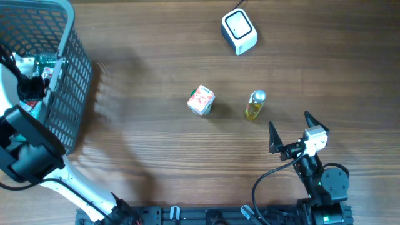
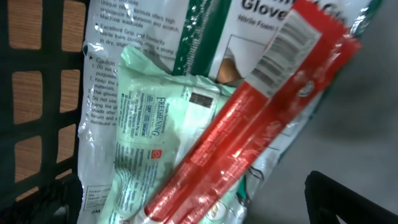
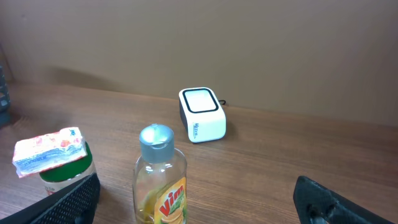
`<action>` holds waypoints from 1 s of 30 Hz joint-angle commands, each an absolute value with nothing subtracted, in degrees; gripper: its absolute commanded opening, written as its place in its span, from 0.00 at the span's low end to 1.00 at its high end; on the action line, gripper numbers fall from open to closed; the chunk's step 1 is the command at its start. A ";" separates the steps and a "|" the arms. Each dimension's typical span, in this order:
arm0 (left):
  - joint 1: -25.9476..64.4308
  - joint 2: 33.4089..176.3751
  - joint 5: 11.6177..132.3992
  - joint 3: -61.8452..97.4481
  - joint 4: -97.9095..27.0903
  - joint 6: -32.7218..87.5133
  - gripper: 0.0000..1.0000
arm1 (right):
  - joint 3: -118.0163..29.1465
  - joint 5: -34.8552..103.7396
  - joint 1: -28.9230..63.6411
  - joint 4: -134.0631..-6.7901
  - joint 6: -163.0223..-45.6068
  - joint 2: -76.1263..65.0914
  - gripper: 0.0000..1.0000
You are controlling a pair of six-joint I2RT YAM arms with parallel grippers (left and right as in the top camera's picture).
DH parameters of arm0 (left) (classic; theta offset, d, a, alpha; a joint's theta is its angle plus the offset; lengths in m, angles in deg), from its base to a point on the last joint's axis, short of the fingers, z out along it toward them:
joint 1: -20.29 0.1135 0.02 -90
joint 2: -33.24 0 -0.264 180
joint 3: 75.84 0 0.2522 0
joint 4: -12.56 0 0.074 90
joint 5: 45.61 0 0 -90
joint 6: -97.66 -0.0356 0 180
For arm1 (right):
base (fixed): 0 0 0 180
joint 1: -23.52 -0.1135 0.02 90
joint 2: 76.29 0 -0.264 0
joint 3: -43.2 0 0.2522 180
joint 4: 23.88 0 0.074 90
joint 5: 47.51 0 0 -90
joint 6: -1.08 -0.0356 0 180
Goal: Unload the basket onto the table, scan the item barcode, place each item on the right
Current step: 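Reach the left gripper into the basket and grasp the green packet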
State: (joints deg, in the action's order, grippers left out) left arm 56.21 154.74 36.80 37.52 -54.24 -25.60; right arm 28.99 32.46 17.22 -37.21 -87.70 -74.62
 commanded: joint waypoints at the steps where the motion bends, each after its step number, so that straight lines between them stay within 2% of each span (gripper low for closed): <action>1: 56.98 155.52 35.51 33.98 -52.10 -26.65 1.00 | 29.15 33.01 17.44 -36.95 -87.44 -74.51 1.00; 7: 58.75 155.52 35.79 27.48 -46.06 -26.58 1.00 | 29.15 33.01 17.46 -36.95 -87.44 -74.51 1.00; 8: 59.08 155.52 36.43 26.30 -44.91 -26.49 0.96 | 29.15 33.01 17.44 -36.95 -87.44 -74.51 1.00; 9: 59.16 155.52 37.02 25.80 -44.40 -26.45 0.83 | 29.15 33.01 17.44 -36.95 -87.44 -74.51 1.00; 11: 59.21 155.52 40.23 25.45 -44.25 -26.45 0.39 | 29.15 33.01 17.44 -36.95 -87.44 -74.51 0.99; 12: 59.19 155.52 42.52 25.45 -44.27 -26.43 0.23 | 29.15 33.01 17.44 -36.95 -87.44 -74.51 1.00; 14: 59.19 155.52 46.85 25.45 -44.71 -26.41 0.11 | 29.15 33.01 17.44 -36.95 -87.44 -74.51 1.00; 21: 57.70 152.18 49.06 26.33 -46.22 -23.00 0.06 | 29.15 33.01 17.46 -36.95 -87.44 -74.51 1.00; 30: 52.45 127.79 45.34 33.63 -40.91 -11.15 0.08 | 29.15 33.01 17.46 -36.95 -87.44 -74.51 1.00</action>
